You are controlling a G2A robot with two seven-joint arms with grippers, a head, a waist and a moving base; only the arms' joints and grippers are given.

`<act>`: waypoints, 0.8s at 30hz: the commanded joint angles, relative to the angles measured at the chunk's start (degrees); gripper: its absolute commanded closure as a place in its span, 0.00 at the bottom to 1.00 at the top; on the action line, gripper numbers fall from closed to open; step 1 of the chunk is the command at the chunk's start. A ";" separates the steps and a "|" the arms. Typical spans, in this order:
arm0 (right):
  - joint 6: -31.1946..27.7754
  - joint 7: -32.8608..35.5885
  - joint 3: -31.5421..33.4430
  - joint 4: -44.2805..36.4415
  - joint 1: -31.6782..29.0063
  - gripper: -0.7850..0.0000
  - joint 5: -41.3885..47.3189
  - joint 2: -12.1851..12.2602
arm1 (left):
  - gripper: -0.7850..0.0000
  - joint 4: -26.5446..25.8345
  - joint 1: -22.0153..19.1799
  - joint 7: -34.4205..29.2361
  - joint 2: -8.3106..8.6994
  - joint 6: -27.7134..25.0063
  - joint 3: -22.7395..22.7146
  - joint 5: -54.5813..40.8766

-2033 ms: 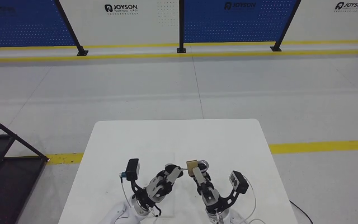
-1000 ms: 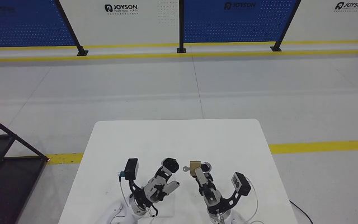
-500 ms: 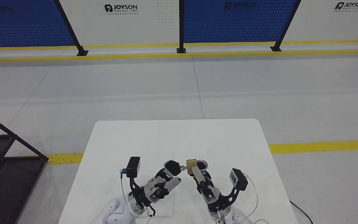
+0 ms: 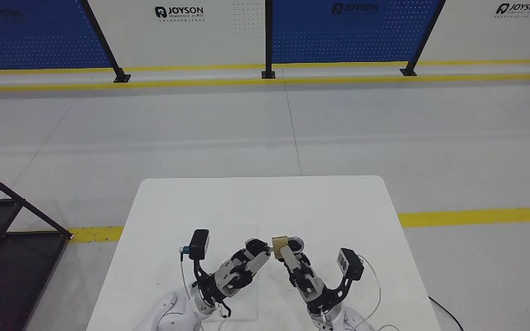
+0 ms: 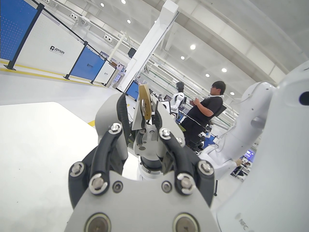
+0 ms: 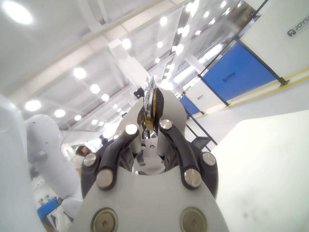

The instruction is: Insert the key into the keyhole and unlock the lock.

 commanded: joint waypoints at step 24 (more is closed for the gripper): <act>0.74 1.26 0.54 -0.16 -0.54 1.00 1.10 -0.36 | 0.93 -0.01 -0.02 0.10 0.05 1.24 0.24 0.26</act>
